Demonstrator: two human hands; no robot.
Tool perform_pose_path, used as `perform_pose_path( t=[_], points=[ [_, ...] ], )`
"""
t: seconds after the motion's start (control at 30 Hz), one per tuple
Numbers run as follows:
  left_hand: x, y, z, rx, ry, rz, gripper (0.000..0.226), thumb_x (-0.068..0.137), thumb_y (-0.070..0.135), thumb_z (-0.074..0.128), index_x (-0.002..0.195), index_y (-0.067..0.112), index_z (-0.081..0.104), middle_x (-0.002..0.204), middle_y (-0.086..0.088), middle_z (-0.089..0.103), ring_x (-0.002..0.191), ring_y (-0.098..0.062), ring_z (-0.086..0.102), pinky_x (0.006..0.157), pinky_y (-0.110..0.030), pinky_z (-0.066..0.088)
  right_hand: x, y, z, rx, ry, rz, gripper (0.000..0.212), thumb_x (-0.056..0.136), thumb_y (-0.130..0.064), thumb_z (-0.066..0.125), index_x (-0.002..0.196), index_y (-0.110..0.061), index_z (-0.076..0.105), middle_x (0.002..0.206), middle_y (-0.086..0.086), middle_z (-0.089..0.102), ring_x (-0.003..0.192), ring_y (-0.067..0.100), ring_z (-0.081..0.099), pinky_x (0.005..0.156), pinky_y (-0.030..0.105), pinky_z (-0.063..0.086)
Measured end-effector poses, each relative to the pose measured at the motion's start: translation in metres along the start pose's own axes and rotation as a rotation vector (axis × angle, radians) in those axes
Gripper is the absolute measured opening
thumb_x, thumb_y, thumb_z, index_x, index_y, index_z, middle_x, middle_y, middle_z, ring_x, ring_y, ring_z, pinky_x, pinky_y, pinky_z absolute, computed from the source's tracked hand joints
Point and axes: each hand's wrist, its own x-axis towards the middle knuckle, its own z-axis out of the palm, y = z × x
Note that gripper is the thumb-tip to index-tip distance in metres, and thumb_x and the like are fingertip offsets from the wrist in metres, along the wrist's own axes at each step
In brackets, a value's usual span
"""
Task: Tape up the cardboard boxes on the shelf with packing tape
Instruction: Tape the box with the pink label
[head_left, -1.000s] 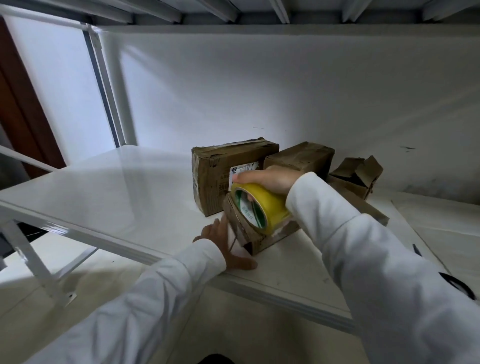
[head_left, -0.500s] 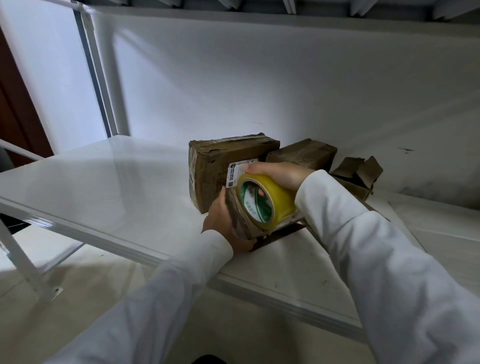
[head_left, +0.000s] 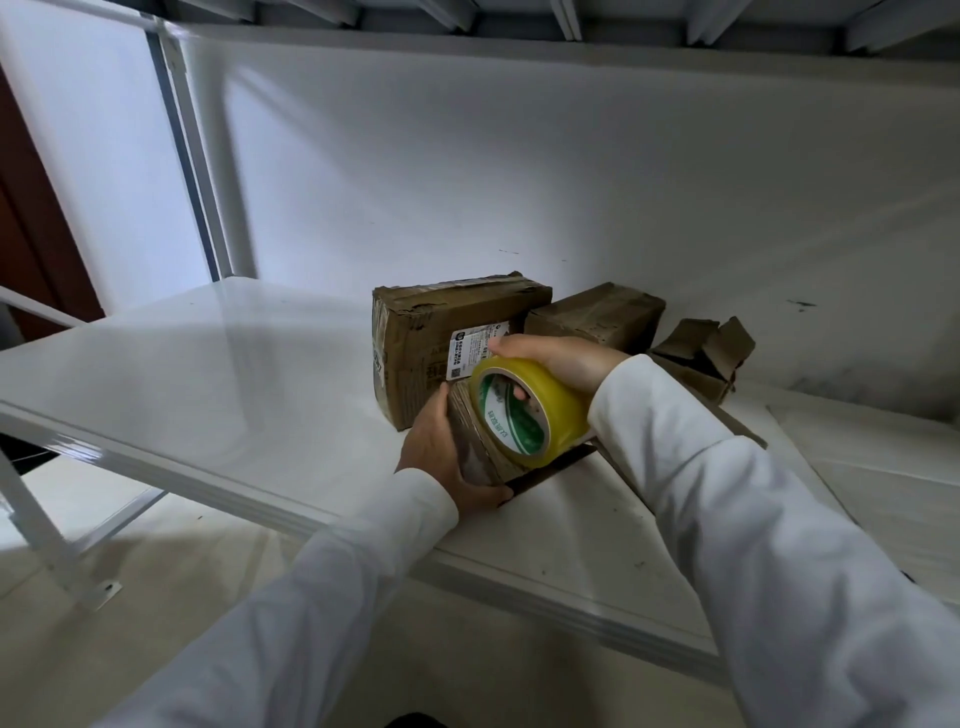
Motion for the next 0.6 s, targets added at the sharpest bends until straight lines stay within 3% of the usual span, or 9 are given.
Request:
perform_pose_path(
  t=[0.17,0.33,0.43,0.53,0.6],
  points=[
    [-0.004,0.005,-0.006,0.257,-0.008,0.043,0.159,0.034,0.059,0.09,0.15,0.01,-0.007,0.157,-0.005,0.016,0.144,-0.024,0.018,0.118,-0.038,0.019,0.0,-0.002,0.001,-0.029,0.042,0.021,0.045,0.077,-0.057,0.065,0.098,-0.018,0.067,0.096,0.011,0.071,0.097,0.03,0.066,0.095,0.043,0.05],
    [-0.006,0.002,-0.003,0.432,0.007,0.098,0.155,0.042,0.07,0.08,0.148,0.007,-0.012,0.157,-0.008,0.008,0.145,-0.024,0.013,0.119,-0.04,0.014,0.005,-0.003,0.001,-0.038,0.05,0.031,0.054,0.076,-0.059,0.065,0.111,-0.018,0.063,0.104,0.012,0.069,0.098,0.031,0.065,0.096,0.045,0.049],
    [-0.005,0.0,0.005,0.279,0.047,0.065,0.134,0.056,0.063,0.073,0.15,0.003,-0.001,0.154,-0.012,0.021,0.142,-0.027,0.023,0.116,-0.041,0.02,0.006,-0.004,0.002,-0.027,0.056,0.036,0.053,0.077,-0.057,0.065,0.113,-0.018,0.062,0.104,0.011,0.068,0.097,0.03,0.064,0.095,0.044,0.049],
    [-0.004,0.001,0.008,0.072,0.105,0.012,0.127,0.05,0.072,0.047,0.15,0.002,0.009,0.15,-0.014,0.029,0.139,-0.028,0.03,0.115,-0.041,0.026,0.006,-0.002,0.0,-0.031,0.044,0.022,0.053,0.077,-0.057,0.064,0.113,-0.018,0.062,0.103,0.011,0.068,0.096,0.029,0.065,0.094,0.043,0.05],
    [-0.004,-0.002,0.009,0.096,0.123,0.047,0.123,0.054,0.067,0.052,0.15,0.002,0.01,0.151,-0.014,0.029,0.139,-0.028,0.03,0.116,-0.039,0.026,0.006,-0.001,-0.001,-0.024,0.051,0.008,0.056,0.076,-0.058,0.065,0.115,-0.018,0.061,0.104,0.01,0.068,0.096,0.028,0.065,0.095,0.043,0.049]
  ],
)
